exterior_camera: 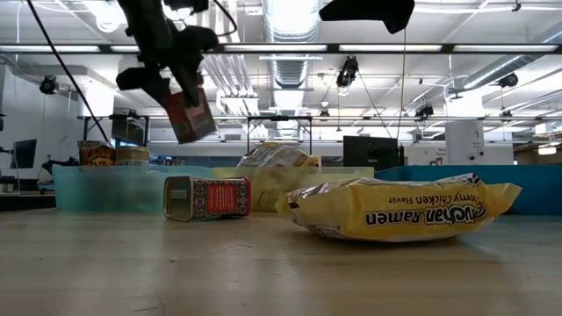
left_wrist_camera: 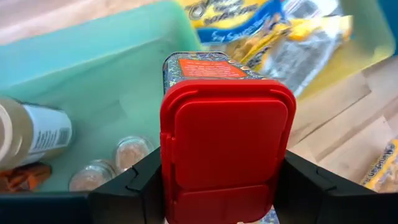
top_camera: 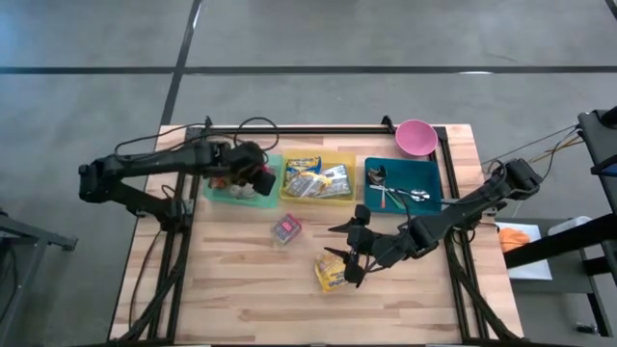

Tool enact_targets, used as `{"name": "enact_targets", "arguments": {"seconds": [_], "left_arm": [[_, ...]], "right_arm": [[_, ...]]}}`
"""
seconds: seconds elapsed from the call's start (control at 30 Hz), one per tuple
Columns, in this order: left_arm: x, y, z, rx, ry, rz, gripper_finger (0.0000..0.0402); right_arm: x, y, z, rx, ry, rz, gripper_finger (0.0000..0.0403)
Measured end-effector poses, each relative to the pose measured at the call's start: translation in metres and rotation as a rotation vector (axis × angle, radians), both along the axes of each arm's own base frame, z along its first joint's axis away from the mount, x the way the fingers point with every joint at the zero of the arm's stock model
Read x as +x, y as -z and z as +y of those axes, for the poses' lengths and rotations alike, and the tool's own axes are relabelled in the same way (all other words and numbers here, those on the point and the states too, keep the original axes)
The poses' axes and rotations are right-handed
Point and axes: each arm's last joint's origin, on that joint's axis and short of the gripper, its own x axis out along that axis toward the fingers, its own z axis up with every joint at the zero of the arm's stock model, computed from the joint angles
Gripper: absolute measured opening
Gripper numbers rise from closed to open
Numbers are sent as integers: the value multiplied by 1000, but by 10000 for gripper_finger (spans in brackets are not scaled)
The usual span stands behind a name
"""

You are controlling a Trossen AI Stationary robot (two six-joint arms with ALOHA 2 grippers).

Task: Pick & Place Food Item
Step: Put the red seasoning can into the green bin

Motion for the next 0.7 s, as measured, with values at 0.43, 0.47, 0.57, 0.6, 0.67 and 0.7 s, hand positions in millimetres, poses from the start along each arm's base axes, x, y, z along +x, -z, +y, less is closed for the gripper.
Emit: {"name": "enact_targets", "arguments": {"seconds": [0.43,0.47,0.57,0.6,0.67,0.7], "left_arm": [[2,36,62,-81,-225,138,217],[3,38,66,-84,-235,146,217],[6,40,77,-88,-265,158,217],[8,41,80,-90,-271,161,217],[13,42,86,-97,-283,171,217],[16,43,88,-101,-284,182,217]], "right_arm": [[0,0,0,14,4,-5,231],[0,0,0,14,4,-3,231],[0,1,0,10,4,0,231],[0,2,0,9,3,1,231],[0,2,0,9,3,1,231],[0,2,0,9,3,1,231]]}}
